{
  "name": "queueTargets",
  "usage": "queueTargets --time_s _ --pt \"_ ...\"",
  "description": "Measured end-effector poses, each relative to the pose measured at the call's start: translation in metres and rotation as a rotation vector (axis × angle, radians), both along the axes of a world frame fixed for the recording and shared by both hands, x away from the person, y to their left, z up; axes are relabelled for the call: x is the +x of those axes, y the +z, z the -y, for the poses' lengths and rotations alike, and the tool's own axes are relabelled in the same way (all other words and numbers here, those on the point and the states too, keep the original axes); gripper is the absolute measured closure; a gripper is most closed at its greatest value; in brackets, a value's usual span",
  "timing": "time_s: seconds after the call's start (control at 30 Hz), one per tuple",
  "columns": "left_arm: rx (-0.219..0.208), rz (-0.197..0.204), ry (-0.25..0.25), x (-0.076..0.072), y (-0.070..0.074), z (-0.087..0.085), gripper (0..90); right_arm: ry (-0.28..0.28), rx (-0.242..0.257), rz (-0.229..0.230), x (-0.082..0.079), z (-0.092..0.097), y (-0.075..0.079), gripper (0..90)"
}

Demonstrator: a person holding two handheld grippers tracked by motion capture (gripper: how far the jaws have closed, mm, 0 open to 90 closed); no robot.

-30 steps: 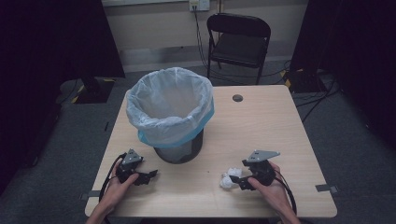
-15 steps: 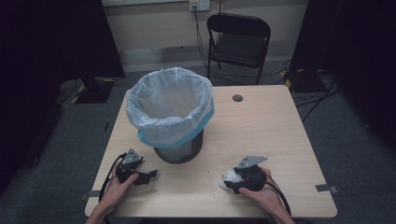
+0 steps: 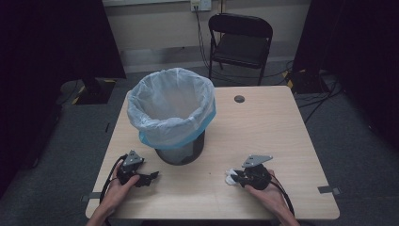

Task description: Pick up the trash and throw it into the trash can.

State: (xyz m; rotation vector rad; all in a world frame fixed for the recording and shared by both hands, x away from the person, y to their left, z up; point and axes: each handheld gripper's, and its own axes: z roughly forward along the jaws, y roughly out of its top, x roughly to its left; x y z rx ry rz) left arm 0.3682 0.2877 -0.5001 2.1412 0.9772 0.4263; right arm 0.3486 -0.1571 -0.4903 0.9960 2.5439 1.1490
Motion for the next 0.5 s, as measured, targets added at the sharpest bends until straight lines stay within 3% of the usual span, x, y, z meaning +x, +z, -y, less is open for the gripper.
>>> queueTargets --time_s 0.33,0.5 --pt "0.004 0.003 -0.004 0.000 0.000 0.000 12.7 -0.005 0.049 -0.011 0.006 -0.001 0.013 80.6" --pt "0.004 0.002 -0.004 0.001 0.000 0.000 12.7 -0.018 0.094 0.030 0.014 -0.001 0.029 81.2"
